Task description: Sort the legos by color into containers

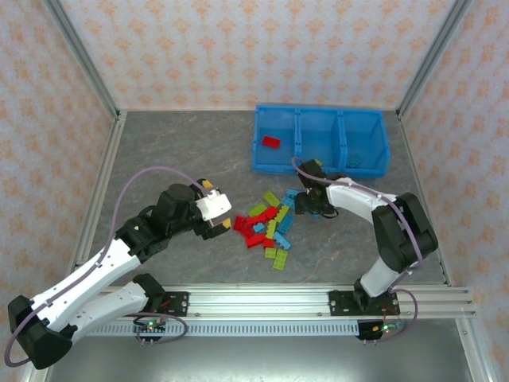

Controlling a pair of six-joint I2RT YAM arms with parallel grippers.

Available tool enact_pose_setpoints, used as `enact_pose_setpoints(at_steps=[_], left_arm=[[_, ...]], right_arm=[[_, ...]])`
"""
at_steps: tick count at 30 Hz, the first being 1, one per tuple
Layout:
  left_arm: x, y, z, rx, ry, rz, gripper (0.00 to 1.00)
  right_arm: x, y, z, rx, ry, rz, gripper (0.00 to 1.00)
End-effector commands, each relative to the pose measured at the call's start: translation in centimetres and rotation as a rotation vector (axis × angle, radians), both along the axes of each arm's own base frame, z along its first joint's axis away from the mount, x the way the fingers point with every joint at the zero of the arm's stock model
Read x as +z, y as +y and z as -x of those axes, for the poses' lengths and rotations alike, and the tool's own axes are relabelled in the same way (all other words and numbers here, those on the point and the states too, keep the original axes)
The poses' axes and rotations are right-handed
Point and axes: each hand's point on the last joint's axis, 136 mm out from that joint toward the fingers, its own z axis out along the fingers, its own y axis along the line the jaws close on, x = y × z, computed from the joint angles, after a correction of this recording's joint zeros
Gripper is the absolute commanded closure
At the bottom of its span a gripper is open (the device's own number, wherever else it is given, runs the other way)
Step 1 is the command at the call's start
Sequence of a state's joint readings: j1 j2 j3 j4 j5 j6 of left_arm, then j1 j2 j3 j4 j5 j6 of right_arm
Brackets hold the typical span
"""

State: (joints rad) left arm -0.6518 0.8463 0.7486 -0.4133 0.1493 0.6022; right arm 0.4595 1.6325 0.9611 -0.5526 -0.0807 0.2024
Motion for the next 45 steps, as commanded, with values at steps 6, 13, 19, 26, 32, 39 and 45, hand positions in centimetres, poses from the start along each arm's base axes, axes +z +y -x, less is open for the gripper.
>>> enact_pose_setpoints(at_steps=[6,13,19,26,32,39,45], left_arm=[[0.7,0.3,-0.3,0.018,-0.028,0.013,0.0],[0.7,0.2,-0.3,0.014,-0.026,0.018,0.0],[0.8,0.3,-0.3,0.018,-0.032,0.019,0.0],[1.0,0.3,-0.4,0.022,-0.039,0.024,0.0],[1.2,0.4,-0.3,0.025,-0.048,0.03,0.0],[1.4,0.7,-0.5,0.049,-0.05,0.033,0.0],[1.3,0.5,-0.7,0.054,-0.039,0.038,0.0]], right_arm=[[-1.9,-0.1,2.0,-0.032,0.127,-0.04,0.46],[-0.7,-1.0,2.4,-0.097,0.079,-0.033,0.64],[7.6,-2.6,0.7,-0.211,-0.281,-0.126,0.73],[17.6,-9.1,-4.7,-0.43,-0.599,-0.139,0.72],[15.9,-14.3,-13.6,-0.535,-0.494,-0.16,0.74],[12.0,-16.7,-19.7,-0.588,-0.35,-0.12,0.61],[14.3,-17.0,-18.4,-0.632,-0.329,-0.114,0.43]])
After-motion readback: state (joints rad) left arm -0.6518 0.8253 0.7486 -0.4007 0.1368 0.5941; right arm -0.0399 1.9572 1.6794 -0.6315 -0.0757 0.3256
